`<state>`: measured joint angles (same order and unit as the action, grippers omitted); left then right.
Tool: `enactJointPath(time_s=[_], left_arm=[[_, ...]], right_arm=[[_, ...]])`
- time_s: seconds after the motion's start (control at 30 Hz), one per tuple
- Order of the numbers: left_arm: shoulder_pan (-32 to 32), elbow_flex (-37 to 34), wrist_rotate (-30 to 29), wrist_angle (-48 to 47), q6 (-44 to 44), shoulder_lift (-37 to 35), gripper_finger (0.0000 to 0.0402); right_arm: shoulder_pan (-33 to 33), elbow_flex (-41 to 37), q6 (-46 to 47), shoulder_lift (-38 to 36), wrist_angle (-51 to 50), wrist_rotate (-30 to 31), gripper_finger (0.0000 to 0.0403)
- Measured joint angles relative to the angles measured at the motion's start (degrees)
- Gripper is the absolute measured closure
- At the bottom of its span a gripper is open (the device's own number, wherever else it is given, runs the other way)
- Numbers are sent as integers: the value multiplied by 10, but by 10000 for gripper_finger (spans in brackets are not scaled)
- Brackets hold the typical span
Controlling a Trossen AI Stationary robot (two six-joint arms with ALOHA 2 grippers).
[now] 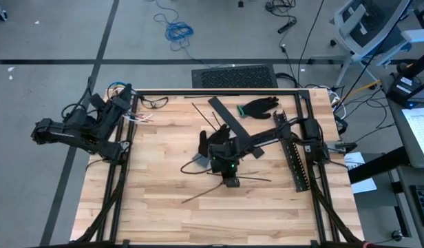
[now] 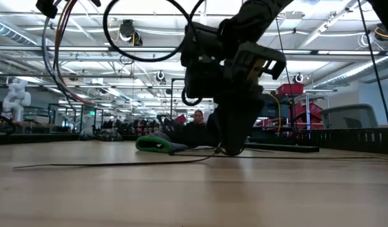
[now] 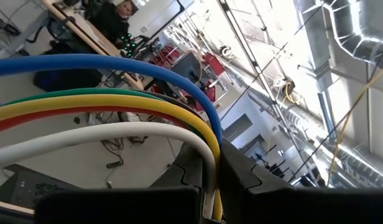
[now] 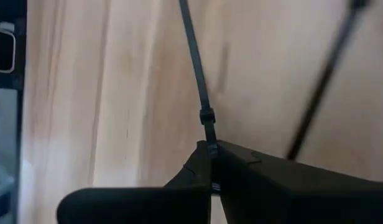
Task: Ziptie cables
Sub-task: Wrap the black zip tie on the cable
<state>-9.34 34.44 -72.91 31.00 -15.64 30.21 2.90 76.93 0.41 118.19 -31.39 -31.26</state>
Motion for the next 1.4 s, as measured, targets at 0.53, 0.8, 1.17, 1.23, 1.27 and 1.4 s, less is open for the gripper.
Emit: enactJointPath(time_s=[0.53,0.8,1.17,1.23,1.27,1.4], left_arm=[[0,0,-5,0,-1,0,377],[0,0,-5,0,-1,0,377],[0,0,-5,-3,25,0,377],[0,0,1,-8,54,1,377],[-1,0,12,-15,62,3,377],[-8,0,85,-102,15,18,377]], right_arm=[[28,1,19,-1,106,60,261],[24,40,-33,-1,95,137,202],[-38,135,-50,-32,-51,231,232],[-38,136,-70,-54,-114,228,241],[-36,135,-78,-63,-150,229,246],[-26,105,-82,-99,-228,234,262]])
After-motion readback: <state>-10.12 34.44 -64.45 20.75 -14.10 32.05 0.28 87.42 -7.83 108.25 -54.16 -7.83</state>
